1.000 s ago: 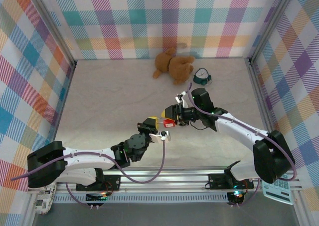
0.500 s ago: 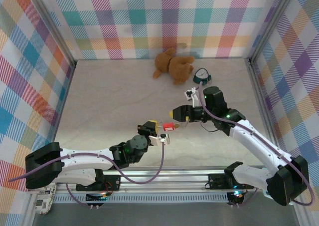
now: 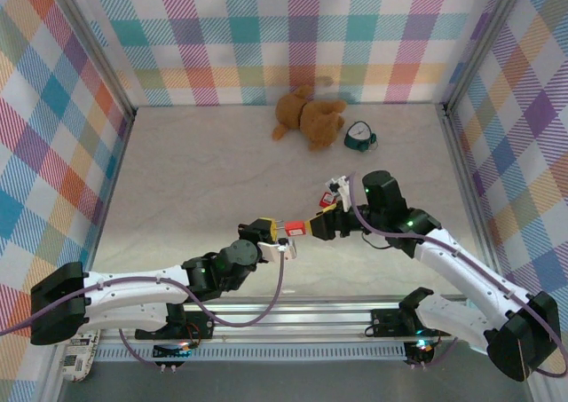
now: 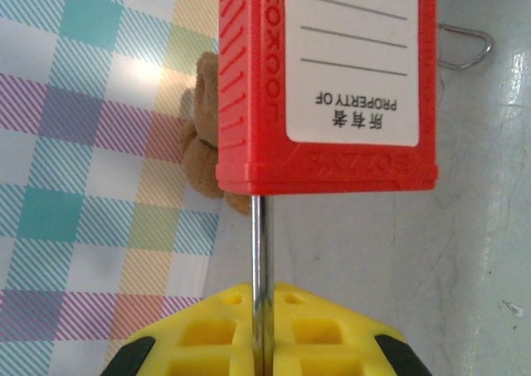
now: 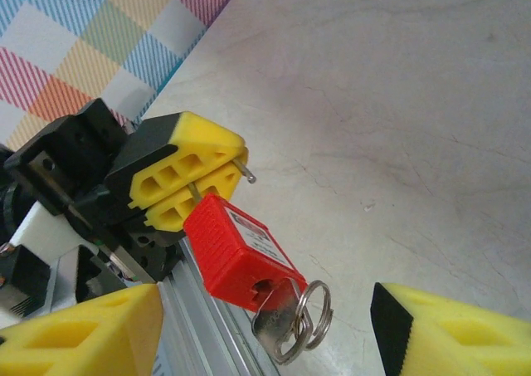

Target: Unlock with the key

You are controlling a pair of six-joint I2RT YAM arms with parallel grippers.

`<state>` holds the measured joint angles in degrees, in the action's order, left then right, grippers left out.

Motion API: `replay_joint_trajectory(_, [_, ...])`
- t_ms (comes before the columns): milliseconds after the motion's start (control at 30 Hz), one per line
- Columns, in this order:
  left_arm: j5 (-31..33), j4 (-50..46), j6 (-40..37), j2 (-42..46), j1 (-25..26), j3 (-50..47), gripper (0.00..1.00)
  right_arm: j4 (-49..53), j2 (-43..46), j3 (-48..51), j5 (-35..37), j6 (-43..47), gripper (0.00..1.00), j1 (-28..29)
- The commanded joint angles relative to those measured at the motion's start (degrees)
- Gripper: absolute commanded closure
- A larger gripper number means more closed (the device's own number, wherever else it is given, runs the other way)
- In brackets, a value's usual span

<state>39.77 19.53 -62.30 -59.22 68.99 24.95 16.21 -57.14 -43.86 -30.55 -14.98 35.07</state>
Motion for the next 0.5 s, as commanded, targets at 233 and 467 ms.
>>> replay_joint_trajectory(233, [-2.2, -3.8, 3.9, 2.4, 0.3, 3.6, 1.0, -1.3, -1.6, -0.7, -0.2, 6.6, 0.31, 4.2])
replay_joint_trajectory(467, [-2.8, -5.2, 4.7, 2.5, 0.3, 4.1, 1.0, -0.6, -4.3, -2.2, 1.4, 8.0, 0.34, 5.8])
